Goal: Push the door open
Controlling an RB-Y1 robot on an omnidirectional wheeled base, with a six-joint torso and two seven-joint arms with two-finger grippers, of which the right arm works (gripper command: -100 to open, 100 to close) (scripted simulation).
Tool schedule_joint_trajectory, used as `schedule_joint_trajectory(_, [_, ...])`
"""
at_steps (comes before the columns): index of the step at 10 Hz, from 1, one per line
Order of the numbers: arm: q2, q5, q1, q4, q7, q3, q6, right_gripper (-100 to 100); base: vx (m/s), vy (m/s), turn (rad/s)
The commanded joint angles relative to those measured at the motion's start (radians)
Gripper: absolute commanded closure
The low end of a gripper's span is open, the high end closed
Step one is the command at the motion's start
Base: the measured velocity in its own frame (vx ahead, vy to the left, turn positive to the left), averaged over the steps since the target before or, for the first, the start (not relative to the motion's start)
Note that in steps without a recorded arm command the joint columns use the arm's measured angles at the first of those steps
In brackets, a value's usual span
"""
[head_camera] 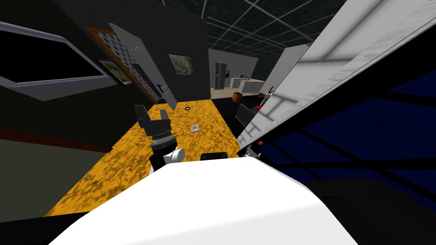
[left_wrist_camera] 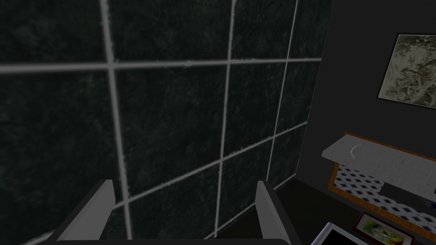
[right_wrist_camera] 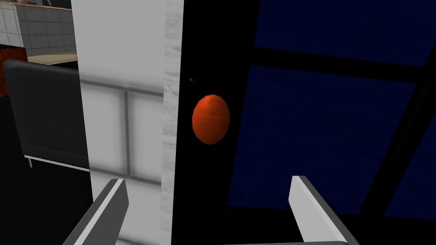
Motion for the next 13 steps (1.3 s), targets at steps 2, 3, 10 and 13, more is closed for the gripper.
schedule_joint_trajectory(2, [0.007,-0.031,-0.001,-0.006,-0.055,0.016,-0.014,-100,-0.030,0.023,0.016])
schedule_joint_trajectory(3, [0.005,-0.024,-0.001,-0.002,-0.044,0.012,-0.011,-100,-0.009,0.009,0.002])
schedule_joint_trajectory(10, [-0.019,-0.035,-0.020,0.020,-0.064,-0.009,0.004,-100,0.099,-0.180,0.008])
schedule_joint_trajectory(13, [-0.019,-0.034,-0.018,0.018,-0.062,-0.007,0.002,100,0.007,-0.012,0.004])
